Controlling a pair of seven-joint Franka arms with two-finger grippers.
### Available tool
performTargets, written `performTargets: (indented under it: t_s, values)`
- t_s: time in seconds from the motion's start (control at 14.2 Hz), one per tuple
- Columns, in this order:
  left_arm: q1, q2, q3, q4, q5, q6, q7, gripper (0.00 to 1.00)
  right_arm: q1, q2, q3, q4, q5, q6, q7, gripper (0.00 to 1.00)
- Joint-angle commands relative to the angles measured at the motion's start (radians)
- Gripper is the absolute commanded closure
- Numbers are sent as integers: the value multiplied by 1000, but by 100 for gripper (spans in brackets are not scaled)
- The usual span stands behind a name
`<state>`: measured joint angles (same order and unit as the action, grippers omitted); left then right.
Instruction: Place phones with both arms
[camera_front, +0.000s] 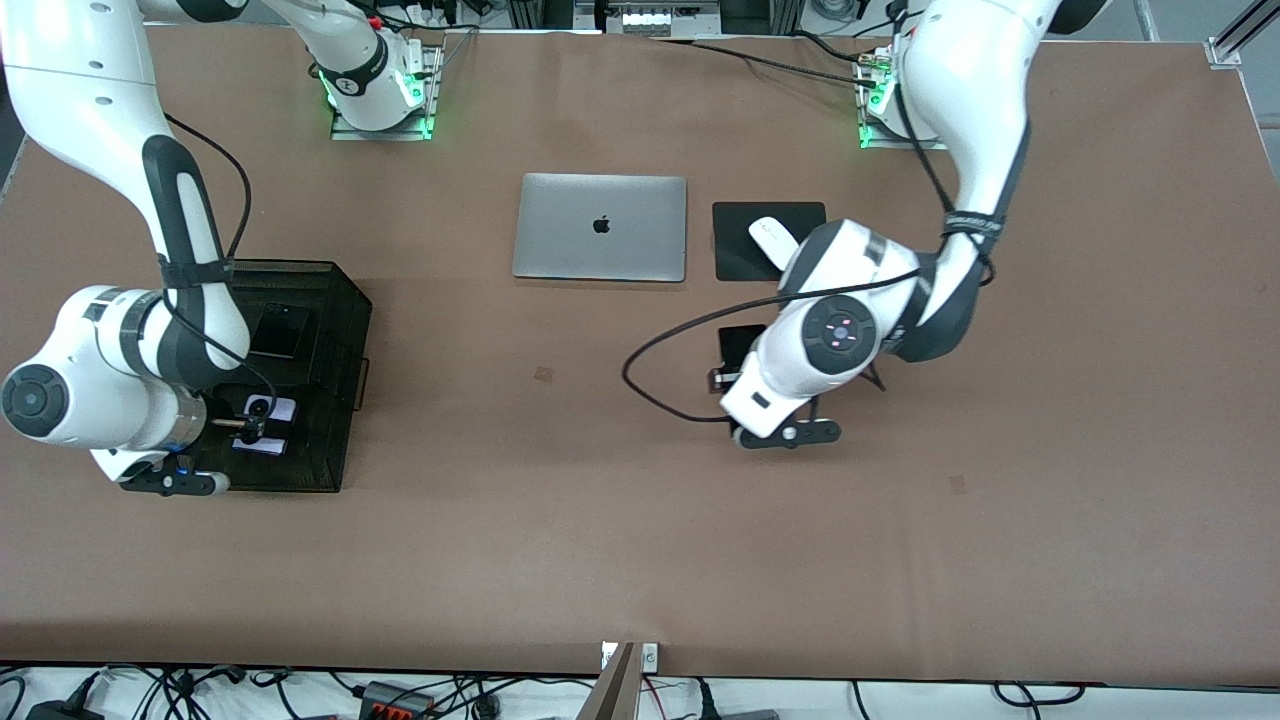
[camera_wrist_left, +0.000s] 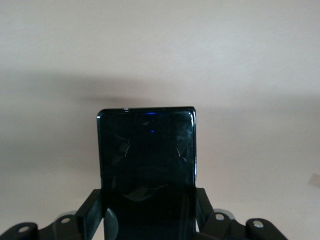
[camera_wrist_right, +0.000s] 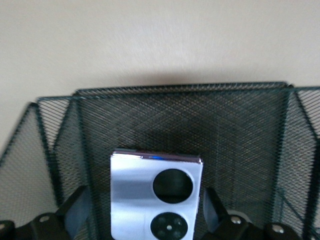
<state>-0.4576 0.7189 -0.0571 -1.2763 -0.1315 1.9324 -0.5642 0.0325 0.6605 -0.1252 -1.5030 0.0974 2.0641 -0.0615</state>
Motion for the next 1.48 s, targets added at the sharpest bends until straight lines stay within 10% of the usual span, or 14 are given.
performTargets:
  t_s: [0.0, 0.35, 1.13, 1.27, 1.41]
  values:
    - [-82, 45, 26, 60, -25, 75, -32, 77, -8, -64, 13, 1, 2, -47, -17, 0]
    - [-231, 167, 40, 86, -22, 348, -197, 76, 10, -116, 18, 3, -11, -114, -20, 0]
    - [-437, 367, 190, 244, -17, 460, -284, 76, 102, -151, 27, 43, 1, -148, 0, 0]
    - [-447, 407, 206, 276, -17, 474, -284, 64, 128, -148, 26, 43, -1, -145, 0, 0]
    - [-447, 413, 210, 281, -17, 477, -284, 20, 135, -147, 26, 43, -7, -145, 0, 0]
